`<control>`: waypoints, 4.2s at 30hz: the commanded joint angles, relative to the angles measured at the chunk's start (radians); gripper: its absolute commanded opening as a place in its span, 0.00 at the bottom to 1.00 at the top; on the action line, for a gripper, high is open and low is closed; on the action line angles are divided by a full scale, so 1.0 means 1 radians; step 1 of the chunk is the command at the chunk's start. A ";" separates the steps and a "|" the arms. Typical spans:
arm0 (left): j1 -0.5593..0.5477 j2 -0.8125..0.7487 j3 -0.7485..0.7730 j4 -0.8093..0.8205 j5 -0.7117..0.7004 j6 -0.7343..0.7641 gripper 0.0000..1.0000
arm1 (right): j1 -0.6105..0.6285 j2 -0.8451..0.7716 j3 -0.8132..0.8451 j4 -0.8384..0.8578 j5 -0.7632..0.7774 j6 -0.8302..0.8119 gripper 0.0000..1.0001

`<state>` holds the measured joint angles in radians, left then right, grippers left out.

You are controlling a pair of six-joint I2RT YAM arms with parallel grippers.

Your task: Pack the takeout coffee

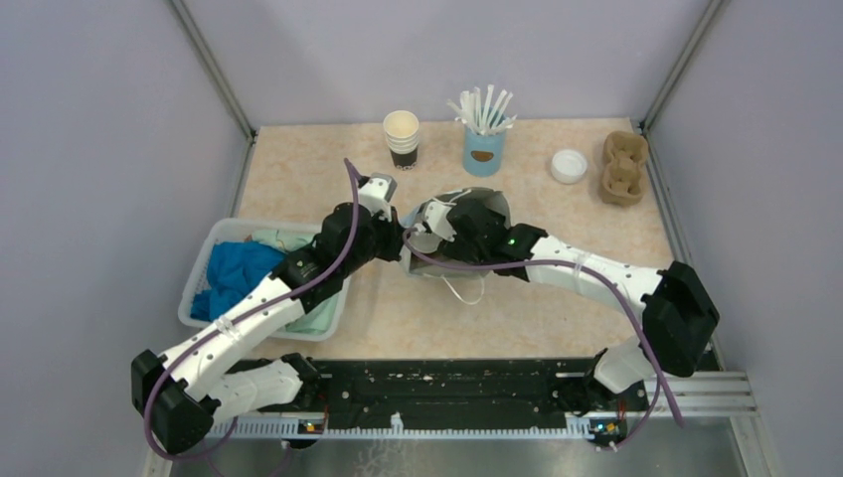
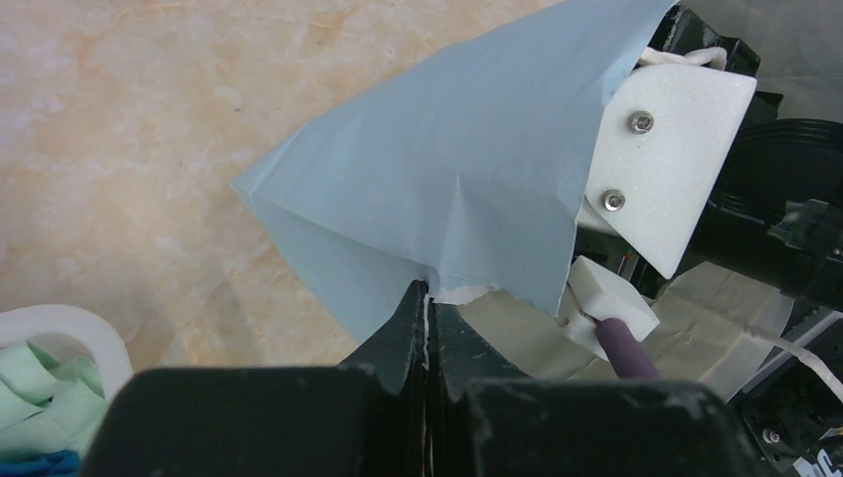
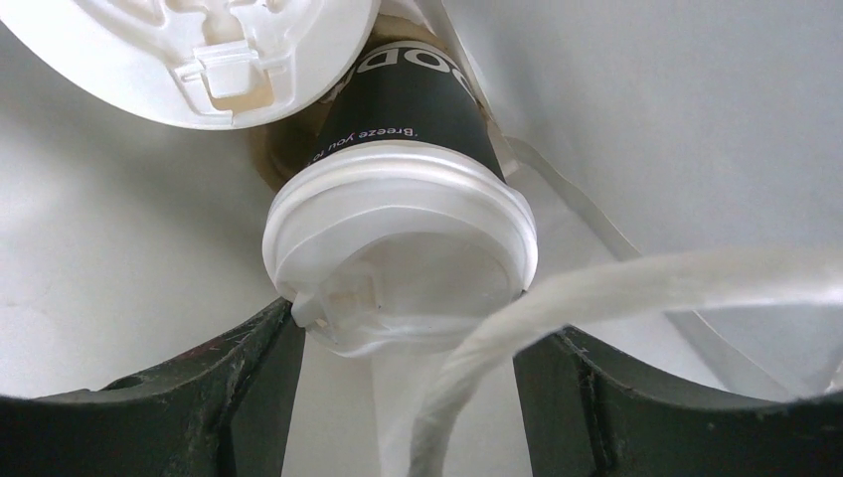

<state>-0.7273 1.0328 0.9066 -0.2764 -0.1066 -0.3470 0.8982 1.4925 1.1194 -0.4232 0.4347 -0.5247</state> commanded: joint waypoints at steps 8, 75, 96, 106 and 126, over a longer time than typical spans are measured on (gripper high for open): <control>-0.005 0.043 0.097 -0.195 -0.015 -0.062 0.00 | -0.004 0.064 0.060 -0.084 -0.101 0.023 0.47; -0.016 0.061 -0.027 0.169 -0.006 0.145 0.00 | 0.093 -0.048 0.229 -0.345 0.203 0.209 0.46; -0.017 0.070 -0.014 0.160 0.080 0.141 0.00 | 0.014 -0.018 0.095 -0.005 0.084 0.106 0.47; -0.015 0.073 -0.012 0.141 0.076 0.159 0.00 | -0.044 -0.028 0.031 0.095 -0.007 0.063 0.45; -0.016 0.128 0.107 -0.013 -0.054 0.088 0.00 | -0.034 -0.151 0.072 -0.117 -0.180 -0.057 0.45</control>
<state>-0.7406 1.1522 0.9867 -0.2726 -0.1520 -0.2390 0.8444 1.3918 1.1477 -0.5201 0.2352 -0.5076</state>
